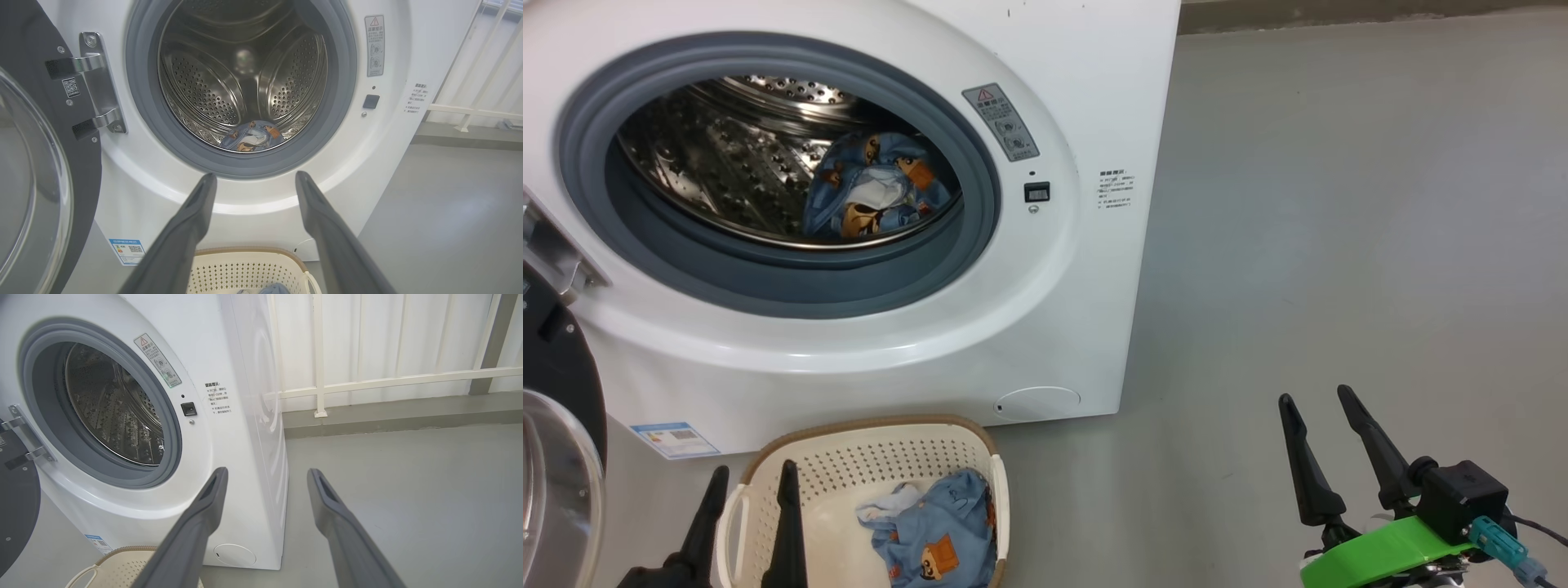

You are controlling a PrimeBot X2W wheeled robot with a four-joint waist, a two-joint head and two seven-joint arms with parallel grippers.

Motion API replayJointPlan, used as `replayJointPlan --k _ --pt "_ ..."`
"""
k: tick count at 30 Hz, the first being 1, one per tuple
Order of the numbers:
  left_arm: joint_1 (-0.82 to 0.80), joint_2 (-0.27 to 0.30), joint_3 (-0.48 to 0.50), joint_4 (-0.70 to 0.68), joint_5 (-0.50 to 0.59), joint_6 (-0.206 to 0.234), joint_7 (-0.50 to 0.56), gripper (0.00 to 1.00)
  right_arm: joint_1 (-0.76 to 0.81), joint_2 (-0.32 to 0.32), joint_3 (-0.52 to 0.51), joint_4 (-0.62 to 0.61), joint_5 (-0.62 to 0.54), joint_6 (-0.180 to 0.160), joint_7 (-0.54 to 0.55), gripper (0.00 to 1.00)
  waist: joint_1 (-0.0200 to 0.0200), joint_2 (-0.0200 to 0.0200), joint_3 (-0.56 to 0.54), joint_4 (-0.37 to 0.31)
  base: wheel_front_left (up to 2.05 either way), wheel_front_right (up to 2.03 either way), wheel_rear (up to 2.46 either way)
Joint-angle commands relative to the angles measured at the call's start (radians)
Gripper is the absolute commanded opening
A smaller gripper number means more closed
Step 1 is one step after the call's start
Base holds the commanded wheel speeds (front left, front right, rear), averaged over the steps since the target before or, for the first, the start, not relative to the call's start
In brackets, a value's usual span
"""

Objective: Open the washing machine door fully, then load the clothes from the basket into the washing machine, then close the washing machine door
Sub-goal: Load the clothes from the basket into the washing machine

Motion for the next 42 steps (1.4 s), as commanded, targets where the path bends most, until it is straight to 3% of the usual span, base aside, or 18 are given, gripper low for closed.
replayJointPlan --k 1,11,29,42 --pt "-0.01 0.01 0.029 -0.016 -0.005 0.001 -0.006 1.0 -0.007 0.001 0.024 -0.022 0.004 0.002 -0.005 1.0 0.0 0.0 0.002 0.0 0.0 0.0 0.0" --pt "-0.037 0.01 -0.002 0.057 -0.045 -0.006 -0.006 1.0 -0.021 0.001 0.029 -0.024 0.014 0.002 -0.005 1.0 0.0 0.0 0.06 -0.015 0.0 0.0 0.0" --pt "-0.238 0.01 -0.071 0.299 -0.081 -0.046 -0.006 1.0 -0.093 0.001 0.029 -0.042 0.0 0.002 -0.005 1.0 0.0 0.0 0.296 -0.059 0.0 0.0 0.0" --pt "-0.423 0.01 -0.011 0.497 -0.059 -0.078 -0.006 1.0 -0.154 0.001 0.035 -0.076 0.023 0.002 -0.005 1.0 0.0 0.0 0.486 -0.114 0.0 0.0 0.0"
